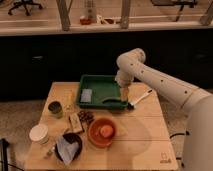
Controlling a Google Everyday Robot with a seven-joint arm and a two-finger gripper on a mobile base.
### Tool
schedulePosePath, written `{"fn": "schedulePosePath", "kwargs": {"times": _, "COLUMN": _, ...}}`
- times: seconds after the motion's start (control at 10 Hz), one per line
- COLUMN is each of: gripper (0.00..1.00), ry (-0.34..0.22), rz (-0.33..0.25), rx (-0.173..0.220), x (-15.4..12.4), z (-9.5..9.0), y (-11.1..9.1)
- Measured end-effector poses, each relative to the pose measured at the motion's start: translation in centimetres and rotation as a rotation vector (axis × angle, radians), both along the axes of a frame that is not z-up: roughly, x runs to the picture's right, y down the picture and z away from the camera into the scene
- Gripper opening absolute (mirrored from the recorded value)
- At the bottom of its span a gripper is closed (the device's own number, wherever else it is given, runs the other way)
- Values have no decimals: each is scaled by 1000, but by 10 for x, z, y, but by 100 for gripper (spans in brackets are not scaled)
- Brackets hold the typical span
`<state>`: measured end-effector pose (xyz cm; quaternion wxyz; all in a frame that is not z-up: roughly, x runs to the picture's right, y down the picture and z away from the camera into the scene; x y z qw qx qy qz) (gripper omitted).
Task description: Place pepper in table surface
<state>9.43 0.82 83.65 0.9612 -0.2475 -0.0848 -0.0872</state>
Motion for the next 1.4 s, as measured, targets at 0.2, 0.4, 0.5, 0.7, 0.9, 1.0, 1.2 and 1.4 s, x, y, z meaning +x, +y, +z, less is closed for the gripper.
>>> {"fn": "schedulePosePath", "kwargs": {"times": 0.2, "gripper": 80, "ry": -16, "rz": -1, "rx": 9, "x": -9, "z": 9, "y": 2}}
{"fn": "schedulePosePath", "kwargs": {"times": 0.4, "gripper": 80, "ry": -34, "rz": 3, "rx": 21, "x": -11, "z": 16, "y": 2}}
{"fn": "schedulePosePath", "kwargs": {"times": 0.5, "gripper": 80, "ry": -58, "rz": 18, "rx": 36, "x": -13, "z": 23, "y": 3}}
{"fn": "schedulePosePath", "kwargs": {"times": 0.7, "gripper": 80, "ry": -90, "rz": 37, "rx": 54, "x": -12, "z": 32, "y": 5}}
{"fn": "schedulePosePath", "kwargs": {"times": 0.9, "gripper": 80, "ry": -109, "rz": 43, "rx": 59, "x": -15, "z": 42, "y": 6}}
{"fn": "schedulePosePath", "kwargs": {"times": 1.0, "gripper": 80, "ry": -117, "rz": 45, "rx": 59, "x": -16, "z": 47, "y": 6}}
{"fn": "schedulePosePath", "kwargs": {"times": 1.2, "gripper": 80, "ry": -130, "rz": 55, "rx": 58, "x": -16, "z": 59, "y": 9}}
{"fn": "schedulePosePath", "kwargs": {"times": 1.4, "gripper": 80, "ry": -139, "rz": 66, "rx": 51, "x": -16, "z": 69, "y": 14}}
